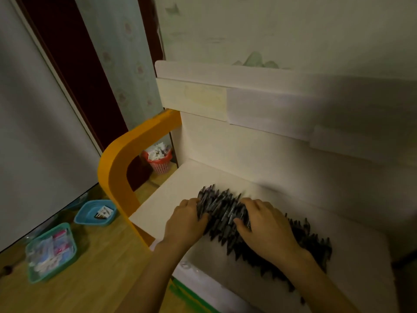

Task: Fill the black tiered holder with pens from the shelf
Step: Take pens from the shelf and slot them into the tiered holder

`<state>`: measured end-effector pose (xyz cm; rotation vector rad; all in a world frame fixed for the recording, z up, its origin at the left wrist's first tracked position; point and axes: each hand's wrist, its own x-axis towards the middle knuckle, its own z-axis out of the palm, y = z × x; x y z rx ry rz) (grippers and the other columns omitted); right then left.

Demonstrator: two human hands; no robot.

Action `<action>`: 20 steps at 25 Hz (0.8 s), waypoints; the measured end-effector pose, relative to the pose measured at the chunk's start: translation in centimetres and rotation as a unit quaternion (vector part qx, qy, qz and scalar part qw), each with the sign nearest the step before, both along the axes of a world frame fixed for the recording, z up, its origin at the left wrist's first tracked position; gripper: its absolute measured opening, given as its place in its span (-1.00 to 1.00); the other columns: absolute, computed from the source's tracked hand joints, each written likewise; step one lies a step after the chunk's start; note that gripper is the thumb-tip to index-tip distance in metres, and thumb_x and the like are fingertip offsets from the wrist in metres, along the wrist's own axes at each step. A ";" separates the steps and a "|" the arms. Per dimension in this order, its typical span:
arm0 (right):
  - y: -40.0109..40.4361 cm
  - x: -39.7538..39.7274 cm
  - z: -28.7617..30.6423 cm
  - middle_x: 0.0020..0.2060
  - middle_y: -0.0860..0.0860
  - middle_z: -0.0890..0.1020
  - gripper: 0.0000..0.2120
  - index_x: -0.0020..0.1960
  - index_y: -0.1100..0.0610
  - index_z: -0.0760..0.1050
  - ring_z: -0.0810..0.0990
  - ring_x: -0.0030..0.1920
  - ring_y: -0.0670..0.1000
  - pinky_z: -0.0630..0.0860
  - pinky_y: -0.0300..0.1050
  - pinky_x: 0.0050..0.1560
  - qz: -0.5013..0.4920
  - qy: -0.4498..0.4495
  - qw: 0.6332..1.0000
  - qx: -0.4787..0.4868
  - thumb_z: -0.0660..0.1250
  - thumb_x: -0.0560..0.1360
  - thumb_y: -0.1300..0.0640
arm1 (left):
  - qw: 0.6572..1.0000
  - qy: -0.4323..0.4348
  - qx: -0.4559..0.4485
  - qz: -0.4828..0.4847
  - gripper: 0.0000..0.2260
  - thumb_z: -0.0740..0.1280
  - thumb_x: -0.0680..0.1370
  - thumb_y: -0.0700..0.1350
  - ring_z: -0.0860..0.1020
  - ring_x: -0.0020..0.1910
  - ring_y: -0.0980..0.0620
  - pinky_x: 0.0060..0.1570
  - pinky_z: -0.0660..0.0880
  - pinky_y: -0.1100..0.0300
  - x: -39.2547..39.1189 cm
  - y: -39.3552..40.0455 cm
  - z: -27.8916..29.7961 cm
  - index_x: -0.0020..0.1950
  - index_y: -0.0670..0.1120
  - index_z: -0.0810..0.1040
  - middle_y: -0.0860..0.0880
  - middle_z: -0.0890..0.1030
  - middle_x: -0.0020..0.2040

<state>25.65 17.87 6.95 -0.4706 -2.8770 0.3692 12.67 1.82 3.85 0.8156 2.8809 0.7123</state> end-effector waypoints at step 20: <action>0.4 -5.1 -1.6 0.30 -0.07 0.47 -0.52 0.46 -0.04 0.25 0.43 0.26 0.02 0.37 -0.06 0.28 -0.135 -0.026 0.990 -0.026 0.10 0.60 -0.20 | 0.968 -0.233 -0.048 -0.073 -0.54 0.53 0.35 0.00 0.51 -0.16 0.03 -0.42 0.42 0.30 -10.6 6.2 -4.2 0.07 -0.13 0.37 -0.08 0.48 -0.05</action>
